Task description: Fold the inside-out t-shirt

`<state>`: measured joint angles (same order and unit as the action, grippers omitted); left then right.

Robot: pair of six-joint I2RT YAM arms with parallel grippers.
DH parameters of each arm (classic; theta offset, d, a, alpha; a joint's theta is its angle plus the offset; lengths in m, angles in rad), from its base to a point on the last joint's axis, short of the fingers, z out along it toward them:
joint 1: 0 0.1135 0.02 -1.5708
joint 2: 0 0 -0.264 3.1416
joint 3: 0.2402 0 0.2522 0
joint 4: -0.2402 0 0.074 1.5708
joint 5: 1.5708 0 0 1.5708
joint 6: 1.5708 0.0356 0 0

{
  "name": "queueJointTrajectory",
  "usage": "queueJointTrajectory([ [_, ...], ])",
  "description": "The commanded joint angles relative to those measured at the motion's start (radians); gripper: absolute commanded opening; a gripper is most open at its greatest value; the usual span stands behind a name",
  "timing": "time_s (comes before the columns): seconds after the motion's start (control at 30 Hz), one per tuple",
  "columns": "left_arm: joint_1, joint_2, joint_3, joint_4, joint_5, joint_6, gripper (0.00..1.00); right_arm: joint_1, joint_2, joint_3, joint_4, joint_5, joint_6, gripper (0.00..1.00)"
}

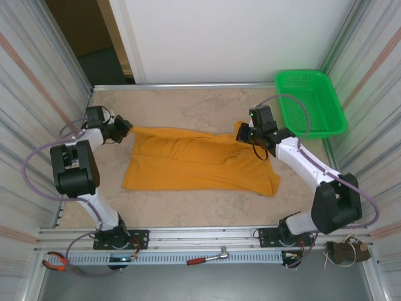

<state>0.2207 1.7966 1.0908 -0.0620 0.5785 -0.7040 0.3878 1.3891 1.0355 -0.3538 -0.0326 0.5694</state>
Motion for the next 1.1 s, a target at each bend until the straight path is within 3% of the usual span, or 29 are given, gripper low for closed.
queueJointTrajectory([
  [0.0, 0.016, -0.081, -0.045, 0.03, -0.015, -0.027, 0.0, 0.005, -0.077, -0.035, -0.044, 0.113, 0.023, 0.0],
  [0.27, 0.026, -0.089, -0.123, 0.068, -0.019, -0.07, 0.0, 0.01, -0.099, -0.106, -0.051, 0.14, 0.034, 0.0],
  [0.47, 0.025, -0.076, -0.167, 0.06, -0.047, -0.07, 0.0, 0.07, -0.134, -0.243, -0.024, 0.17, 0.111, 0.0],
  [0.5, 0.025, -0.072, -0.174, 0.053, -0.054, -0.071, 0.0, 0.08, -0.137, -0.258, -0.027, 0.173, 0.121, 0.09],
  [0.57, 0.025, -0.063, -0.183, 0.029, -0.069, -0.073, 0.0, 0.089, -0.157, -0.276, -0.051, 0.197, 0.137, 0.36],
  [0.63, 0.027, -0.044, -0.181, 0.02, -0.061, -0.06, 0.0, 0.081, -0.191, -0.281, -0.069, 0.223, 0.139, 0.46],
  [0.7, 0.027, -0.043, -0.181, 0.012, -0.063, -0.057, 0.08, 0.058, -0.214, -0.262, -0.083, 0.221, 0.128, 0.46],
  [0.77, 0.027, -0.063, -0.178, -0.004, -0.078, -0.051, 0.27, 0.03, -0.213, -0.232, -0.089, 0.198, 0.107, 0.47],
  [0.9, 0.027, -0.143, -0.163, -0.067, -0.142, -0.02, 0.46, 0.011, -0.134, -0.152, -0.1, 0.134, 0.042, 0.51],
  [1.07, 0.025, -0.231, -0.16, -0.112, -0.18, 0.003, 0.59, 0.004, -0.016, -0.103, -0.104, 0.089, -0.017, 0.64],
])
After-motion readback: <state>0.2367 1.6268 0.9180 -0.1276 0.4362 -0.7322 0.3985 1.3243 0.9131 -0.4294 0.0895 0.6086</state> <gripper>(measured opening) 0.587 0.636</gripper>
